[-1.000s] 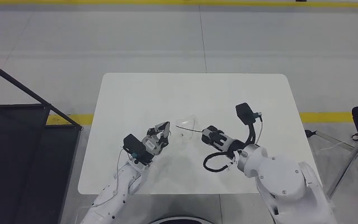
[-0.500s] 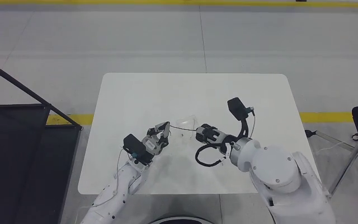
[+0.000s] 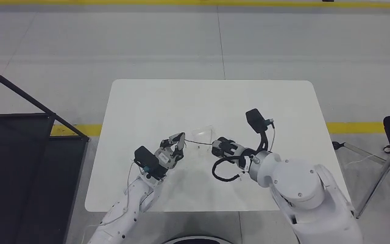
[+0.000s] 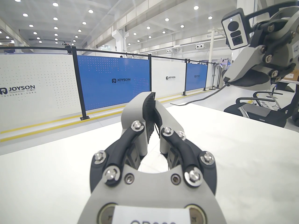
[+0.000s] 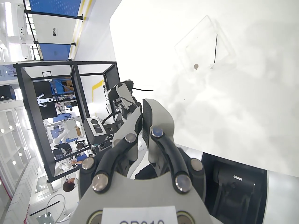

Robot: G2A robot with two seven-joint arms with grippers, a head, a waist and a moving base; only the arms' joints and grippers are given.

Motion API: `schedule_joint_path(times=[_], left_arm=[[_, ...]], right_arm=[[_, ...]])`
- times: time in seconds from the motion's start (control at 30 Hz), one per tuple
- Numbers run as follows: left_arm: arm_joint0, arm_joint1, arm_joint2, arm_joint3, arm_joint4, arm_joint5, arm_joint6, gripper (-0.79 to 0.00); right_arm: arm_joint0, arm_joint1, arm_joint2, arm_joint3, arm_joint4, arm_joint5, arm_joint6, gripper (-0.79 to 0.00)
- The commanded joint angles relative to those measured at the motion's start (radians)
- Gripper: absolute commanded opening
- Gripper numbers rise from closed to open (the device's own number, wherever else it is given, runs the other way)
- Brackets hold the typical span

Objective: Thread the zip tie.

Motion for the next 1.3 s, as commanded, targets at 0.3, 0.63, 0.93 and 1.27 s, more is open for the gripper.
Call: schedule_joint_path(times=[0.3,0.63,0.93,1.27], left_arm=[[0.0,0.0,0.0,0.0,0.0,0.0,0.0,-0.785],[0.0,0.0,0.0,0.0,0.0,0.0,0.0,-0.785],[0.0,0.0,0.0,0.0,0.0,0.0,0.0,-0.785],[0.0,0.0,0.0,0.0,0.0,0.0,0.0,-0.785]], right_arm=[[0.021,-0.003,-0.007,0.023,0.04,0.02,-0.027,-0.785],[0.05,-0.008,-0.022,0.041,0.076,0.04,-0.051,-0.785],[0.063,-0.008,-0.023,0.057,0.103,0.042,-0.067,-0.785],[0.067,-0.007,-0.025,0.064,0.121,0.042,-0.083,-0.785]])
